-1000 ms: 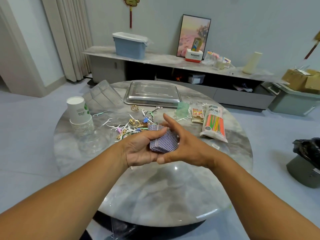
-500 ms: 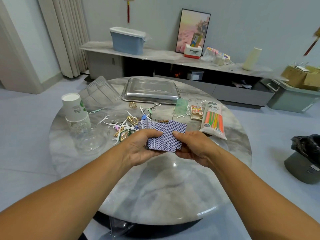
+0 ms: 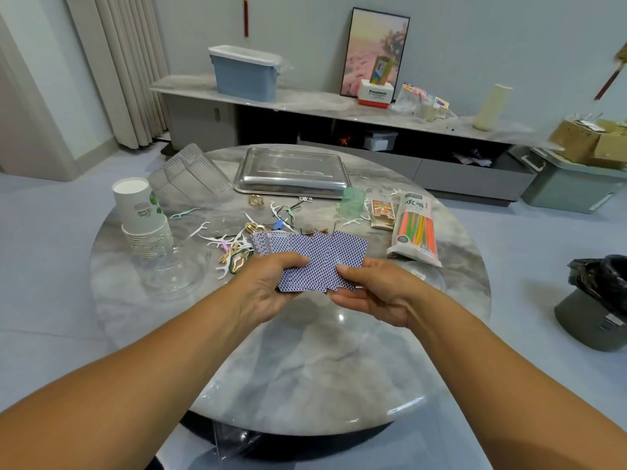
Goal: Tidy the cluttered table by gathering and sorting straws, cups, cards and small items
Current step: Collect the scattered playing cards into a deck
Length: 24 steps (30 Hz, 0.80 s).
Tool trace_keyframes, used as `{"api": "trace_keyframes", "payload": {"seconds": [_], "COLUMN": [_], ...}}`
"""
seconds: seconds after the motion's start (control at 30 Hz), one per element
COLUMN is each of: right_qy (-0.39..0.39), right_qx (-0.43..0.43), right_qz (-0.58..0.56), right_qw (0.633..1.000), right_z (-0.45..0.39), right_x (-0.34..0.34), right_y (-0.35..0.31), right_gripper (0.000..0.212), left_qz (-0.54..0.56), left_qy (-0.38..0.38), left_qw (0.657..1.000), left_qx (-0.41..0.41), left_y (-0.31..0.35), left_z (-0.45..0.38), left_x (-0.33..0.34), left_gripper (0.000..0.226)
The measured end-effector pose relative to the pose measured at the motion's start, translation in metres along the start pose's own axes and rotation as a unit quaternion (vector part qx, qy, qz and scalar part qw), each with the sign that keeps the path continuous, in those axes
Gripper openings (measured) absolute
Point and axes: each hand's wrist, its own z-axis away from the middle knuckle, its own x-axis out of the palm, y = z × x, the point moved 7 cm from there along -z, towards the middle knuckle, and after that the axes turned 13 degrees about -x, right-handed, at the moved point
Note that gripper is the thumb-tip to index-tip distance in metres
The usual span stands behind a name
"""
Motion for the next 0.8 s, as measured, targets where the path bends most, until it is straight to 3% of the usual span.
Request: {"api": "trace_keyframes", "payload": {"seconds": [0.1, 0.3, 0.6, 0.8], "right_qy": [0.01, -0.012, 0.007, -0.02], "right_qx": [0.005, 0.001, 0.024, 0.015], "right_qz": [-0.03, 0.028, 0.019, 0.023], "right_qw": [0.999, 1.0, 1.0, 0.999], "right_z": [0.0, 0.0, 0.0, 0.002], "right_x": [-0.004, 0.0, -0.004, -0.001], "right_y": [-0.001, 0.005, 0.012, 0.011], "right_gripper": [0.016, 0.024, 0.012, 0.014], "left_qz": [-0.004, -0.03, 0.021, -0.04], "left_qy": [0.03, 0.05, 0.052, 0.053], "left_qw": [0.999, 0.996, 0.998, 0.997], "left_qx": [0.017, 0.064, 0.031, 0.038], "left_y": [0.004, 0.001, -0.005, -0.003], "left_z": [0.0, 0.0, -0.002, -0.001], "left_x": [-0.005, 0.004, 0.001, 0.001], "left_gripper": [0.035, 0.032, 0.02, 0.028]}}
